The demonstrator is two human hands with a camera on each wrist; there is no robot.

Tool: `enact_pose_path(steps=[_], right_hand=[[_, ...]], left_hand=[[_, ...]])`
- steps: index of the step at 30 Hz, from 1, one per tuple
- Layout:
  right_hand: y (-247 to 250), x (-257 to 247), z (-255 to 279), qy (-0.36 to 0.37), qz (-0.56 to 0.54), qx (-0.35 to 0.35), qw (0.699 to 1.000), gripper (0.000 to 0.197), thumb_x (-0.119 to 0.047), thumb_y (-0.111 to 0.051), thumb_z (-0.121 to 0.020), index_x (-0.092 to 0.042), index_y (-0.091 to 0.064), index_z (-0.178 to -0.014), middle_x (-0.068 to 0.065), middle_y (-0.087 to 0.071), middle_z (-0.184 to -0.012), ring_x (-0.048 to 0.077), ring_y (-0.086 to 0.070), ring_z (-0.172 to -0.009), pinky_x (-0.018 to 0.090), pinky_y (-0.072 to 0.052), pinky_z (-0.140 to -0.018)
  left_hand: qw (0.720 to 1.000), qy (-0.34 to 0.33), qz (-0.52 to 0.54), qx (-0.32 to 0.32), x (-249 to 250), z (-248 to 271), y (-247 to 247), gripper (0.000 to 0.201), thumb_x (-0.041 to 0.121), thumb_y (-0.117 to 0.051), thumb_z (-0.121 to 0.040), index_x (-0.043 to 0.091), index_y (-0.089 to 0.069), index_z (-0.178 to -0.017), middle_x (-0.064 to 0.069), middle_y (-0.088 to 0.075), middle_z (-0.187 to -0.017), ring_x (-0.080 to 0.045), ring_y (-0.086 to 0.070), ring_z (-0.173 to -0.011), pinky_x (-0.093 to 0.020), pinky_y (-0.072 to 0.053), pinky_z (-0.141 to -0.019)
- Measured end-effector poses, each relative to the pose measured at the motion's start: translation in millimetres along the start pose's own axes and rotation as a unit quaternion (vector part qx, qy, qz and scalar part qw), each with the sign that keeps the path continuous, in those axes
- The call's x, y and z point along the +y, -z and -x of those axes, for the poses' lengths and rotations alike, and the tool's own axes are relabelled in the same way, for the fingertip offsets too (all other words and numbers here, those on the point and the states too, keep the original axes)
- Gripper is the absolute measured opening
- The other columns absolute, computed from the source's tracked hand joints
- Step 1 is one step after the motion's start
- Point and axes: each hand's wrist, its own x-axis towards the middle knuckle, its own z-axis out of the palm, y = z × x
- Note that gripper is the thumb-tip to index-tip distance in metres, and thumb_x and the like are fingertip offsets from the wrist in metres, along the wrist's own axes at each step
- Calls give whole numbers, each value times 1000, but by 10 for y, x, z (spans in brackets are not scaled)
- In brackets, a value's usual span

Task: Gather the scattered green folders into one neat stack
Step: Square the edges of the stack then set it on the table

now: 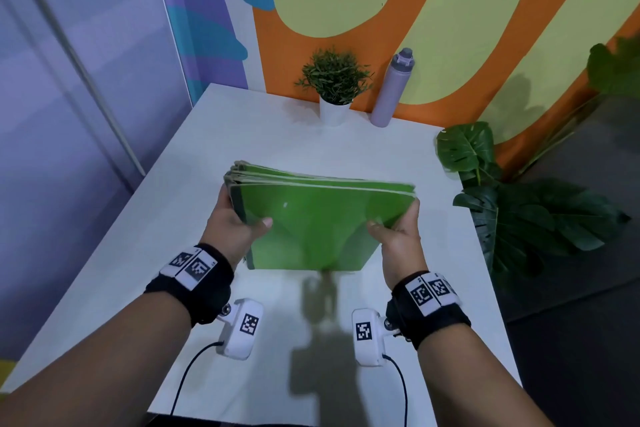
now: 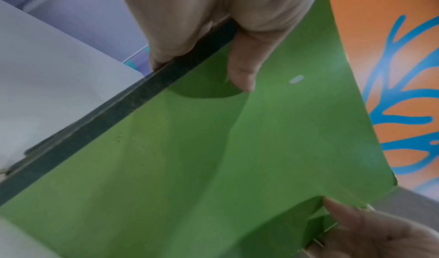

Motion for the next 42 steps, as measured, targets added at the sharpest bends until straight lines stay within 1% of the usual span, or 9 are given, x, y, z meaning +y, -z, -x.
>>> enact_pose_path(steps=[3, 8, 11, 15, 21, 25, 30, 38, 42], right_hand=[[-41, -57, 49, 22, -12, -9, 1000, 64, 16, -52, -80, -20, -40, -131, 8, -61, -114, 15, -61, -99, 26, -49, -82], [-105, -241, 72, 96, -1, 37, 995, 32, -16, -55, -85, -28, -58, -115, 0, -59, -121, 17, -52, -114, 31, -40, -97], [-182, -339, 46, 130, 8, 77, 988, 11, -23, -53, -87, -19, -62, -93, -12, -61, -93, 4, -54, -92, 20, -39, -82], [-249, -363, -7, 92, -15, 130, 987, 14, -11, -55, -87, -15, -63, -76, -12, -64, -76, 3, -56, -77, 21, -42, -76], [-226, -347, -55, 95, 15, 120, 988, 25, -4, -45, -89, -9, -69, -92, -2, -60, -83, 1, -53, -77, 11, -40, -70], [-225, -250, 17, 164, 94, 110, 976, 23, -19, -36, -100, -11, -55, -110, -9, -54, -90, -7, -50, -80, 5, -36, -71], [-163, 71, 131, 131, 133, 86, 979, 12, -26, -33, -95, -17, -39, -100, -5, -38, -75, 5, -38, -65, 27, -37, -66], [19, 567, 168, 51, 232, 41, 970, 16, -22, -34, -92, -28, -29, -78, -5, -34, -75, 0, -34, -60, 12, -32, -56], [68, 746, 180, -13, 297, 20, 955, 22, -8, -35, -97, -21, -29, -80, 4, -36, -77, 15, -34, -66, 30, -33, -61]], left_hand=[[999, -11, 31, -2, 111, -6, -33, 65, 7, -80, -61, 36, -47, -110, 3, -68, -110, -22, -66, -103, -51, -48, -100], [996, -63, 21, 64, 330, 11, -60, 45, 66, -64, -66, 46, -54, -104, 2, -59, -116, -16, -53, -110, -24, -42, -93], [990, -63, 32, 124, 429, -64, -138, 20, 57, -61, -81, 37, -56, -82, 16, -56, -90, -6, -52, -88, -19, -38, -78], [985, -50, 54, 156, 358, -117, -160, 16, 45, -64, -77, 32, -58, -69, 7, -53, -77, -14, -48, -75, -30, -39, -76], [986, -97, 44, 131, 343, -25, -154, 19, 39, -53, -90, 22, -60, -84, 6, -55, -80, -12, -49, -76, -28, -40, -76], [989, -102, -21, 108, 288, 9, -121, 26, 50, -62, -66, 35, -53, -85, 11, -55, -78, 5, -49, -62, -11, -42, -63], [992, -14, -122, 42, -105, 28, -11, 62, 22, -83, -65, 33, -44, -111, 2, -64, -109, -22, -62, -105, -40, -49, -99], [979, 68, -188, -29, -527, 56, 96, 65, 7, -70, -82, 22, -37, -136, 4, -60, -117, -19, -57, -106, -34, -43, -97], [973, 84, -213, -33, -547, 29, 80, 61, 12, -65, -87, 22, -34, -139, 6, -56, -117, -18, -53, -106, -28, -40, -91]])
